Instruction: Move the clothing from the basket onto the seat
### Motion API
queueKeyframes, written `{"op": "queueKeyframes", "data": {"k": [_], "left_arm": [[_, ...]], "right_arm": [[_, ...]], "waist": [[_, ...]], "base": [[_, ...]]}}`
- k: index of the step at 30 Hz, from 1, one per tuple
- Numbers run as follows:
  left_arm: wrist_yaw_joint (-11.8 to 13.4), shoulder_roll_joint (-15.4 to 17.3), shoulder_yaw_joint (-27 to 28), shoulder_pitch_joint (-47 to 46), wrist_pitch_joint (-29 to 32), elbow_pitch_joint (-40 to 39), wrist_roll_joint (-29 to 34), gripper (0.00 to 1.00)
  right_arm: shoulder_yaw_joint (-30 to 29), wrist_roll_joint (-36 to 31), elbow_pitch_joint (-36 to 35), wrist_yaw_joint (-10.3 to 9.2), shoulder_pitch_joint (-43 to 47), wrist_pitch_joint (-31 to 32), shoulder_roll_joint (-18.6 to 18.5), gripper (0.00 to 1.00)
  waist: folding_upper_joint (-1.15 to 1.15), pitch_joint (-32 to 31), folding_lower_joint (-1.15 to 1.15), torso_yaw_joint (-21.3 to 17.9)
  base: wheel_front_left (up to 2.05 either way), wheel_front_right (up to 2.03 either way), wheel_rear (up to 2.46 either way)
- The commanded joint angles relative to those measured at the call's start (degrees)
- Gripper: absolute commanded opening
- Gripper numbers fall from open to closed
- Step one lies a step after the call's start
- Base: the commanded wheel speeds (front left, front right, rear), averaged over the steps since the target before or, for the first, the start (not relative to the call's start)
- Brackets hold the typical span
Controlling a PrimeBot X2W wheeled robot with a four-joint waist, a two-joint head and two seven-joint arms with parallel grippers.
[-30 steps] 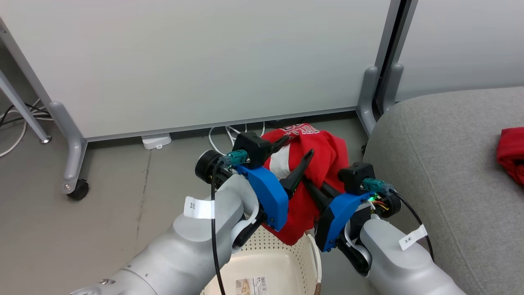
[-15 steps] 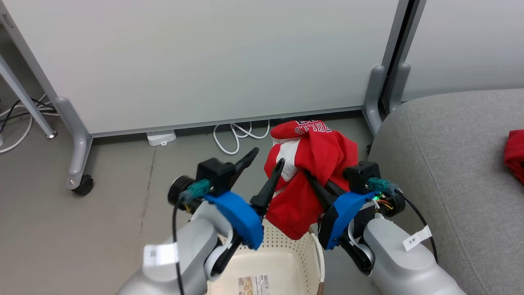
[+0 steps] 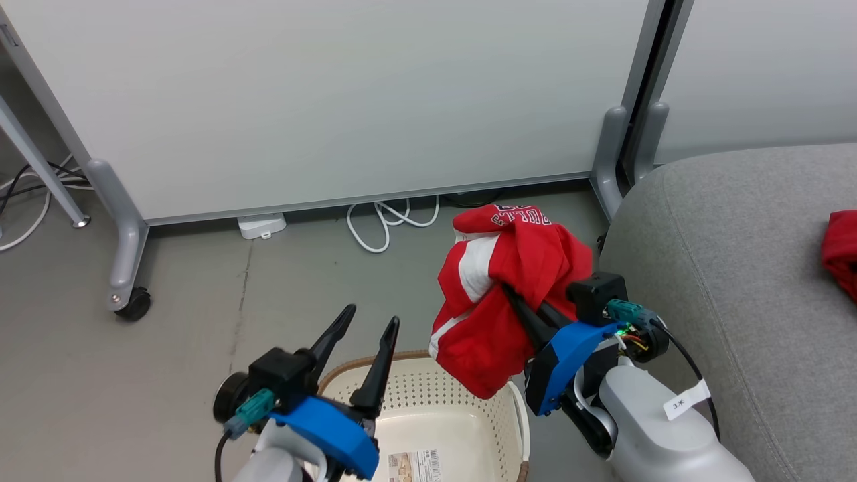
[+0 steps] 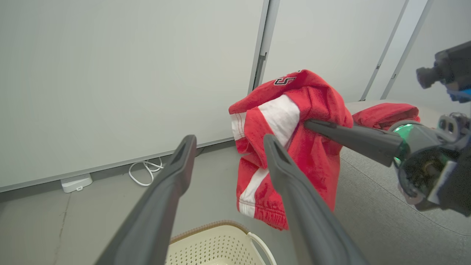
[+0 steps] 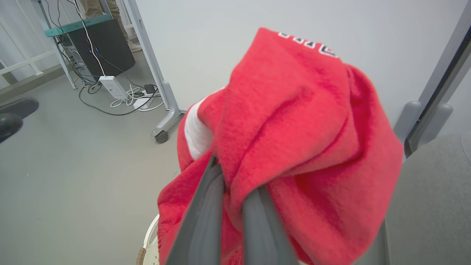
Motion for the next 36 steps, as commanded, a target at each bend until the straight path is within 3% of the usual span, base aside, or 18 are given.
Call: {"op": "queueKeyframes", "data": {"k": [1, 14, 25, 36], "left_arm": [[-0.26, 0.03, 1.17, 1.6, -0.25, -0.59, 1.1, 1.0], [-1.62, -2.66, 12.5, 10.93, -0.25, -4.08, 7.7, 1.0], [-1.68, -3.33, 13.38, 11.64, -0.26, -4.54, 9.05, 1.0], [-1.69, -2.82, 14.08, 10.69, -0.25, -5.55, 8.74, 1.0]], "right_arm": [[-0.25, -0.37, -0.36, 0.01, 0.97, -0.25, -0.04, 0.0], [-1.36, -1.48, -1.25, 0.01, 2.1, -0.24, -0.04, 0.0], [-1.56, -2.47, -1.87, 0.01, 2.39, -0.24, -0.04, 0.0], [-2.7, -4.11, -3.22, 0.01, 1.93, -0.24, -0.04, 0.0]], "waist": [[0.0, -0.08, 0.0, -0.02], [0.0, -0.27, 0.0, -0.44], [0.0, 0.14, 0.0, -2.16], [0.0, 1.53, 0.0, -9.3]], "base": [[0.0, 0.0, 0.0], [0.0, 0.0, 0.0], [0.0, 0.0, 0.0], [0.0, 0.0, 0.0]]}}
